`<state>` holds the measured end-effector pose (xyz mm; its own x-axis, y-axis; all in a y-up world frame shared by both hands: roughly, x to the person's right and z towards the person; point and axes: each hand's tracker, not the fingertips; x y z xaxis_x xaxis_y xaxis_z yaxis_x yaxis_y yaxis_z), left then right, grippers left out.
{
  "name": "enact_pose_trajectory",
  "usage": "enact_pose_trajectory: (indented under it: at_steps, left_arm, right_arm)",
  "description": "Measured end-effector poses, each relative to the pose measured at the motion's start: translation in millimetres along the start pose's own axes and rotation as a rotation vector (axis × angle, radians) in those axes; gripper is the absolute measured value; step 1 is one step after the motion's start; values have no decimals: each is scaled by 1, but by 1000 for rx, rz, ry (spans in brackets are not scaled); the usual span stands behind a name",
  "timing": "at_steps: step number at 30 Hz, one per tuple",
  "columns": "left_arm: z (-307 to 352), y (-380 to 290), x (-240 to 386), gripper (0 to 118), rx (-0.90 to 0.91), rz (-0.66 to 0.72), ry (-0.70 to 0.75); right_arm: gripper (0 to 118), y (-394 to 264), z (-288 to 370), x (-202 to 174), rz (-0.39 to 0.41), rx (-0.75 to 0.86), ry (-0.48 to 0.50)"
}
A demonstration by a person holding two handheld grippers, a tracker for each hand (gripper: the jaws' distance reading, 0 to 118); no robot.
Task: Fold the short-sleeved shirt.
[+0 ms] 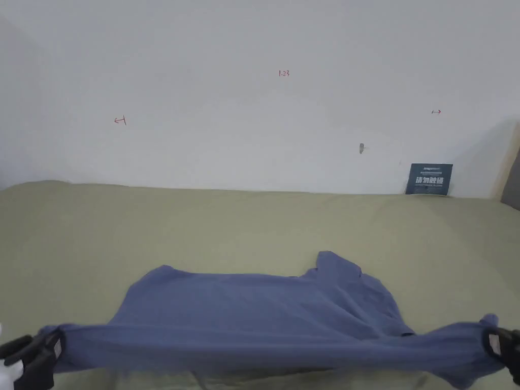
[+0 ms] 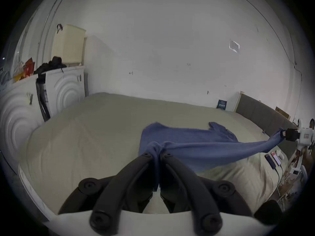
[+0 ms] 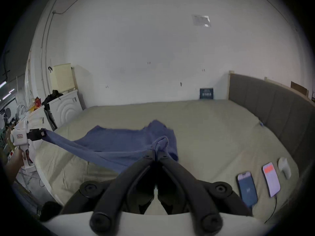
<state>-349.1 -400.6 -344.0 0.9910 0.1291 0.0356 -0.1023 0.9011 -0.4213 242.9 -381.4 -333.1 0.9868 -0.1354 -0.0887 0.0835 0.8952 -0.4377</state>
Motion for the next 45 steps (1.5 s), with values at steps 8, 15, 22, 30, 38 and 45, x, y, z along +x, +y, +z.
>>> enact_pose_trajectory:
  at_steps: [8, 15, 22, 30, 38, 45]
  left_arm:
    - [5, -65, -21, 8, -105, 8, -26]
    - [2, -96, -33, 8, -184, 31, -31]
    - [2, -114, -25, 9, -249, 23, -25]
    - [29, -107, -22, 89, -291, 133, 3]
    - [73, -77, 13, 88, -242, 63, 70]
    - [80, -77, 27, 1, -257, 50, 67]
  right_arm:
    - [1, -79, 2, 12, -35, -146, -3]
    - [1, -112, 1, 16, -56, -227, -9]
    - [1, -131, -3, 14, -57, -303, -39]
    - [115, -116, 12, -3, -11, -335, -109]
    - [115, -96, 36, -39, 10, -269, -148]
    - [0, -123, 30, -55, 14, -345, -183]
